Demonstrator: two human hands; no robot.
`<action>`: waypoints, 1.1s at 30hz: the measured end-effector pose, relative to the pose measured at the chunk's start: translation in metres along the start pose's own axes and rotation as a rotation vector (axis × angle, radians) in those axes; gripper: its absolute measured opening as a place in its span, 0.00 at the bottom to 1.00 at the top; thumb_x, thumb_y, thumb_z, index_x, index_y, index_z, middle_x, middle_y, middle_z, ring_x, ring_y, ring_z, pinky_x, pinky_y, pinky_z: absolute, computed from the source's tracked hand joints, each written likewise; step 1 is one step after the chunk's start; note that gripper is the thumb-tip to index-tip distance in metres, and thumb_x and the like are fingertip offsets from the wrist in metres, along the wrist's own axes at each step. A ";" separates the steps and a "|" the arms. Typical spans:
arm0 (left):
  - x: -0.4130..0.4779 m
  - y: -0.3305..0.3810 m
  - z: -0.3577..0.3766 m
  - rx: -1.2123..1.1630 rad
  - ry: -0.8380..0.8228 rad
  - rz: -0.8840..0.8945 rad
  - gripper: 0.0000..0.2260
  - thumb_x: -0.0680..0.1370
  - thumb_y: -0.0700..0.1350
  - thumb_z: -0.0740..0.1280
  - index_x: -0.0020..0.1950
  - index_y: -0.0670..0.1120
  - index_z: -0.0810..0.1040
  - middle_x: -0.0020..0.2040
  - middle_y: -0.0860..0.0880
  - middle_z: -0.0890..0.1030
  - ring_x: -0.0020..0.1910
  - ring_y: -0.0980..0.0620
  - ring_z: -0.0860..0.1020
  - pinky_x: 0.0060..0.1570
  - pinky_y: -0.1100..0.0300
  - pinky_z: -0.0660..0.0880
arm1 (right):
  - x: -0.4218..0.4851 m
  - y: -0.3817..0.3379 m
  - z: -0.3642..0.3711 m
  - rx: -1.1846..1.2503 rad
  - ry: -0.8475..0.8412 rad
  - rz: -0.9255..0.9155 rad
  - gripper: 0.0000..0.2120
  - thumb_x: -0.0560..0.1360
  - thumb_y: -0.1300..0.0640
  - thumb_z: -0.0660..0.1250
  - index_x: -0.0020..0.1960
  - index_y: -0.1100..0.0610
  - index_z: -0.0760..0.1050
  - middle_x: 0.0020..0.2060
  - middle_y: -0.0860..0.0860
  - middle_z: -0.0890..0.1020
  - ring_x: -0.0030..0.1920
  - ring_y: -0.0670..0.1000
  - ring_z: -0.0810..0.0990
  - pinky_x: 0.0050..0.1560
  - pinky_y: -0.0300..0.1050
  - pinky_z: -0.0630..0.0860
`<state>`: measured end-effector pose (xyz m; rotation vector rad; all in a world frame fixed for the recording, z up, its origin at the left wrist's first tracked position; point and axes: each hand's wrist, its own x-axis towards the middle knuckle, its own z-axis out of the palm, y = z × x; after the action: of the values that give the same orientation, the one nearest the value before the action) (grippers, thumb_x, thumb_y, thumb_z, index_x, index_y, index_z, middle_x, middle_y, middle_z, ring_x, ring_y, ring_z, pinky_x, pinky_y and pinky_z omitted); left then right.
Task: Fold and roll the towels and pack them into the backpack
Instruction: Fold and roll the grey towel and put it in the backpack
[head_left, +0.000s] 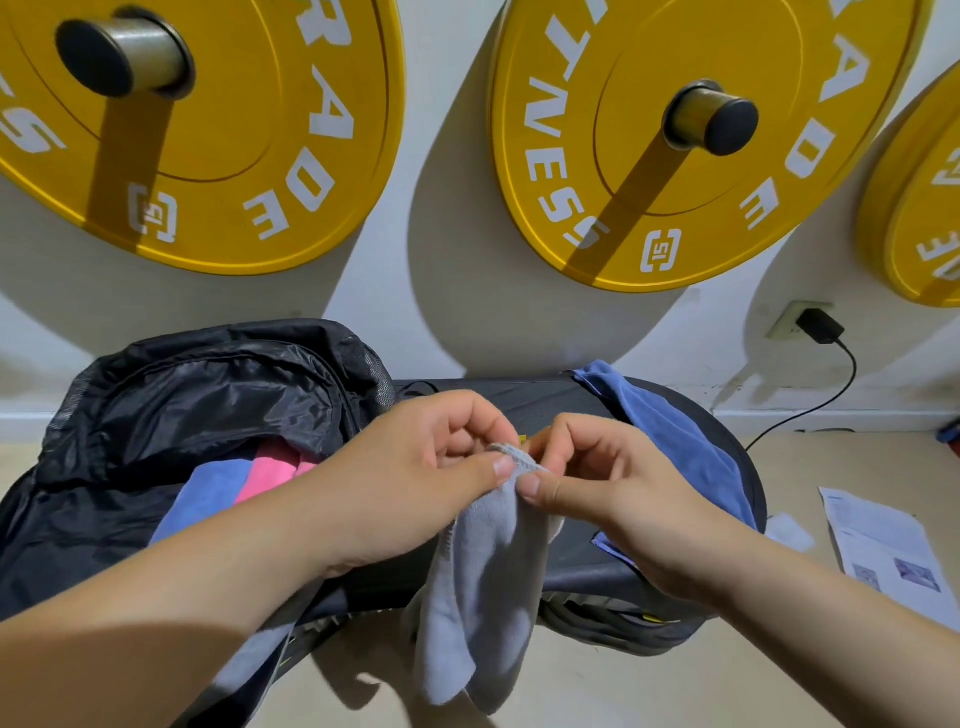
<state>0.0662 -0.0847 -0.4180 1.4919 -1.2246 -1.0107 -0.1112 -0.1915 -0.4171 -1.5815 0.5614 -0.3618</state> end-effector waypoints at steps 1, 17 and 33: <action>0.000 -0.001 0.000 -0.010 0.003 -0.002 0.06 0.78 0.39 0.70 0.51 0.49 0.81 0.46 0.43 0.85 0.43 0.55 0.80 0.47 0.59 0.76 | 0.001 0.001 -0.001 0.035 0.030 0.011 0.11 0.74 0.71 0.72 0.39 0.67 0.71 0.37 0.50 0.84 0.39 0.46 0.80 0.43 0.38 0.74; 0.004 -0.002 0.008 -0.122 0.074 -0.066 0.03 0.74 0.36 0.76 0.45 0.42 0.83 0.40 0.46 0.85 0.38 0.56 0.80 0.42 0.67 0.76 | 0.005 0.008 -0.006 0.103 0.186 0.022 0.06 0.70 0.74 0.74 0.42 0.65 0.82 0.41 0.64 0.85 0.42 0.54 0.82 0.47 0.43 0.80; 0.014 0.008 -0.027 0.291 0.623 0.088 0.08 0.79 0.37 0.68 0.50 0.49 0.84 0.34 0.59 0.80 0.31 0.64 0.76 0.34 0.77 0.70 | 0.005 0.036 -0.021 -0.529 0.005 0.262 0.11 0.73 0.50 0.70 0.49 0.58 0.79 0.42 0.56 0.84 0.42 0.52 0.83 0.52 0.61 0.82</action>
<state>0.0924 -0.0954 -0.4044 1.7775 -0.9880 -0.2644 -0.1232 -0.2122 -0.4509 -1.9783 0.9091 -0.0139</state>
